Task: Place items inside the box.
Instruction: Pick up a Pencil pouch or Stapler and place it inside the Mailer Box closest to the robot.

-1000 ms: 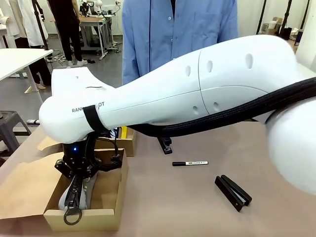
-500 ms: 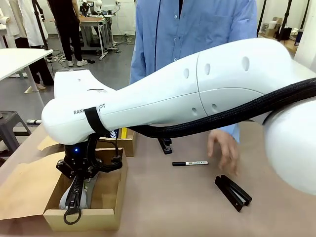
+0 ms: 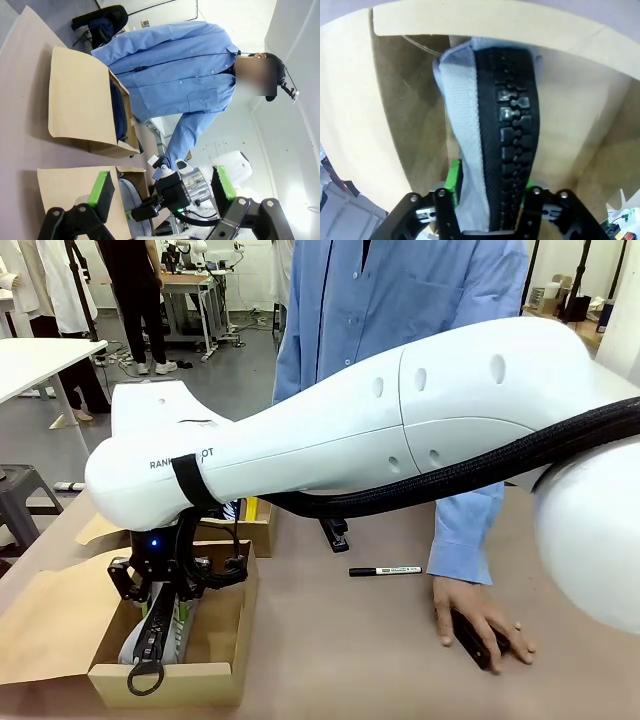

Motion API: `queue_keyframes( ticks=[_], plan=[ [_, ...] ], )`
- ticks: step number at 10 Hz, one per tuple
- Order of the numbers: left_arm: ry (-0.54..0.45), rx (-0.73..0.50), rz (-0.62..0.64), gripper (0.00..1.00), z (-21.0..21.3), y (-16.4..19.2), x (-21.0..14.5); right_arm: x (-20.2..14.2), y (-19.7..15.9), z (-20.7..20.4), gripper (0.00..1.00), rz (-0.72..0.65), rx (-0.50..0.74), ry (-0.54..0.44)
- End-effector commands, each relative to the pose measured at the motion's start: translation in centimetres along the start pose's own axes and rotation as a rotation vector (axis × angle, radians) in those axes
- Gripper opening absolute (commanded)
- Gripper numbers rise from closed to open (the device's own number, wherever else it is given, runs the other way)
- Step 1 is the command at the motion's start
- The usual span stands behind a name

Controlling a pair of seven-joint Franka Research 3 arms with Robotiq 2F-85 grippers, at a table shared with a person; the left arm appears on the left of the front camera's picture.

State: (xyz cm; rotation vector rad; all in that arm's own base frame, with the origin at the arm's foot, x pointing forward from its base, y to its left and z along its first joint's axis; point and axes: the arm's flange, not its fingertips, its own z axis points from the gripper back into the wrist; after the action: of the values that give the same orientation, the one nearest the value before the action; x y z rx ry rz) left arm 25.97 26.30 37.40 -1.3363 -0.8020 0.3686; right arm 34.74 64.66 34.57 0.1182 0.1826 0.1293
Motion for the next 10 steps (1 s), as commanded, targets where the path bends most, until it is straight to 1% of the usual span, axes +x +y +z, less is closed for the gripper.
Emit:
queue_keyframes(
  ticks=[1,2,4,6,7,8,9,10],
  plan=[
    [-0.013,-0.019,-0.023,1.0,-0.2,-0.1,0.0,-0.2,-0.2,0.4,0.97,-0.039,0.031,0.007],
    [-0.013,-0.019,-0.023,1.0,-0.2,-0.1,0.0,-0.3,-0.3,0.5,1.0,-0.043,0.029,0.003],
    [-0.013,-0.019,-0.023,1.0,-0.2,-0.1,0.0,-0.4,-0.5,0.8,1.0,-0.049,0.027,-0.012],
    [-0.013,-0.019,-0.023,1.0,-0.2,-0.1,0.0,-1.4,-0.7,2.1,1.0,-0.027,0.021,-0.039],
    [-0.013,-0.019,-0.023,1.0,-0.2,-0.1,0.0,-2.9,-1.3,4.1,1.0,0.007,0.013,-0.068],
    [-0.013,-0.019,-0.023,1.0,-0.2,-0.1,0.0,-4.9,-2.6,6.7,1.0,0.071,0.023,-0.073],
    [-0.013,-0.019,-0.023,1.0,-0.2,-0.1,0.0,-7.2,-4.4,9.4,1.0,0.114,0.008,-0.074],
    [-0.013,-0.019,-0.023,1.0,-0.2,-0.1,0.0,-9.6,-6.9,11.7,1.0,0.161,-0.023,-0.053]
  ],
)
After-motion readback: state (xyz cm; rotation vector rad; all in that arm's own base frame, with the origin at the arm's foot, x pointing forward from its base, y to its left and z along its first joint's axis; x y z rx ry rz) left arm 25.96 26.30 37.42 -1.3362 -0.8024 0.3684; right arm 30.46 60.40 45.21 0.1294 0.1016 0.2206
